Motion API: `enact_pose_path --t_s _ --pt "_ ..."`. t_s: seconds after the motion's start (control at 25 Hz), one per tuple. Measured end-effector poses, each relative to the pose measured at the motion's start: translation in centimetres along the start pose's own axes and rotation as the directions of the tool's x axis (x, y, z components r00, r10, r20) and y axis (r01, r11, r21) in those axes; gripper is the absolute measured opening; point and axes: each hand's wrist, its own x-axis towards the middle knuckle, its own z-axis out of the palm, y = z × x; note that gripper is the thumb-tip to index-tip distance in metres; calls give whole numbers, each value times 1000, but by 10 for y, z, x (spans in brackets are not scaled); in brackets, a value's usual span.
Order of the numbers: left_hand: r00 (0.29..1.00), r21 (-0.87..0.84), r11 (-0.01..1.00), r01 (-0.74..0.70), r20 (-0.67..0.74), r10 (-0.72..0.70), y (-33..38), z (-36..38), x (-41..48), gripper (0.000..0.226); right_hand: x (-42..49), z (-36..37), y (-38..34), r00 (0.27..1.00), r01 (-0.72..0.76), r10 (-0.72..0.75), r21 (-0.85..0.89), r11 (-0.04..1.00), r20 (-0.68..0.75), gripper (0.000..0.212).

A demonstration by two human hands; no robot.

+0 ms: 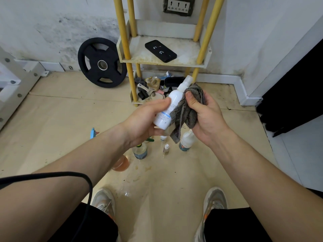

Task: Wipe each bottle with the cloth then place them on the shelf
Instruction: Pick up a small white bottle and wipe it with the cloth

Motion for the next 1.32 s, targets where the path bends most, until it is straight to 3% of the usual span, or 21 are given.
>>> enact_pose_path --t_s 0.12,0.24,0.4,0.48,0.6,0.68,1.0,1.12,1.32 --pt "996 25 998 49 -71 -47 -2 8 1 39 -3 0 0 1000 0 0 -7 1000 -4 23" --pt "990 101 995 -16 -134 30 -5 23 2 36 -6 -2 5 996 50 -53 -40 998 -72 26" --pt "975 75 992 -98 -191 111 -9 42 4 34 -11 -5 13 972 113 -170 -312 943 -163 17" --pt "967 47 997 -56 -247 66 -10 45 8 31 -16 -8 14 960 134 -237 -490 861 -153 18" --pt "978 -35 999 -17 -208 9 -8 48 10 42 -23 -12 14 957 142 -271 -652 745 -101 19" --pt "984 -20 1000 -18 -180 14 -11 49 12 48 -24 -15 16 968 105 -231 -672 733 -101 24" --pt "978 -123 992 -11 -206 -14 -22 53 20 28 -27 -30 12 992 -40 -68 -789 613 -103 40" --pt "977 -171 984 -58 -211 20 -24 55 19 24 -34 -35 11 995 -86 21 -733 675 -98 35" --pt "972 -145 982 -122 -219 88 -27 55 15 23 -48 -58 3 945 -315 307 -567 761 -114 26"
